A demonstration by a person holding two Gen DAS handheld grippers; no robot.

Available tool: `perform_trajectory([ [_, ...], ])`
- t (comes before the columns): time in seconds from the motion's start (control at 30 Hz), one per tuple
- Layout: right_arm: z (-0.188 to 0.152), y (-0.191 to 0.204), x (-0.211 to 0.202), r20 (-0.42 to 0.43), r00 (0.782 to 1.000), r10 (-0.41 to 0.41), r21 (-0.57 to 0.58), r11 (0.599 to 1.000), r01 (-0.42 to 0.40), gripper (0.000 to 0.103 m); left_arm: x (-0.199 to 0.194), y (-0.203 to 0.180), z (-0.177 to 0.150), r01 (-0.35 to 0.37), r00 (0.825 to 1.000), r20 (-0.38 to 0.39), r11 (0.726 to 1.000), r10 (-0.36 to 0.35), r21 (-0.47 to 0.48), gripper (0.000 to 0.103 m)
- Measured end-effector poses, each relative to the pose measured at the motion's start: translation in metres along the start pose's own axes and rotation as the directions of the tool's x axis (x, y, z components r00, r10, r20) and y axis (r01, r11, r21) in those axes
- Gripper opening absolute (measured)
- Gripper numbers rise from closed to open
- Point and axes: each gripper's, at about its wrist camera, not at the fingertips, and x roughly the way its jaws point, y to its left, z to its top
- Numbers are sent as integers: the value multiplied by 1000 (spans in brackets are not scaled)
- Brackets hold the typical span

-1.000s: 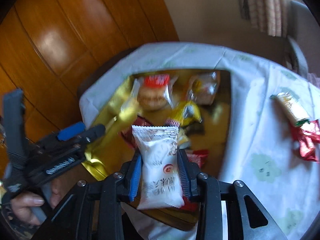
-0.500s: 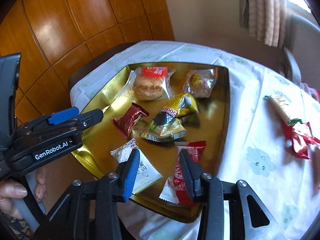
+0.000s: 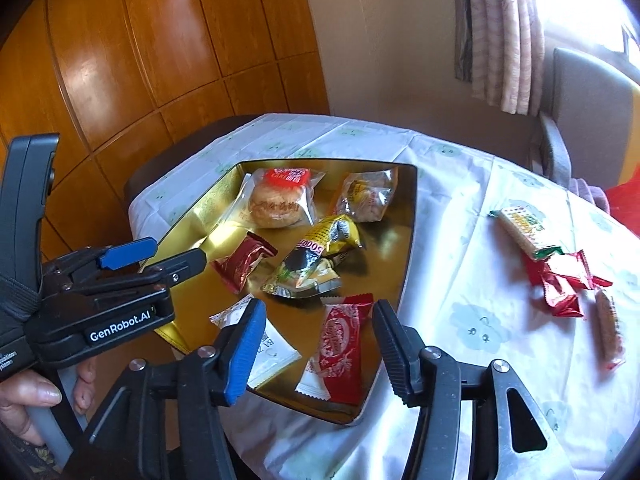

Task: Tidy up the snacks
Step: 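Move both open grippers back from the tin toward the remaining snacks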

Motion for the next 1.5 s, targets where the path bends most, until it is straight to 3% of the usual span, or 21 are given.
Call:
perform_trajectory([
  [0.6, -8, -29, -23, 58, 995, -82, 72, 994, 77, 68, -6, -25, -2, 15, 1000, 7, 997, -16, 80, 66],
  [0.9, -17, -59, -32, 62, 984, -169, 115, 980, 161, 71, -8, -43, -1, 22, 1000, 13, 991, -24, 131, 66],
  [1.5, -61, -160, -51, -15, 937, -349, 322, 886, 335, 75, -2, -90, 3, 63, 998, -8, 967, -63, 246, 66],
])
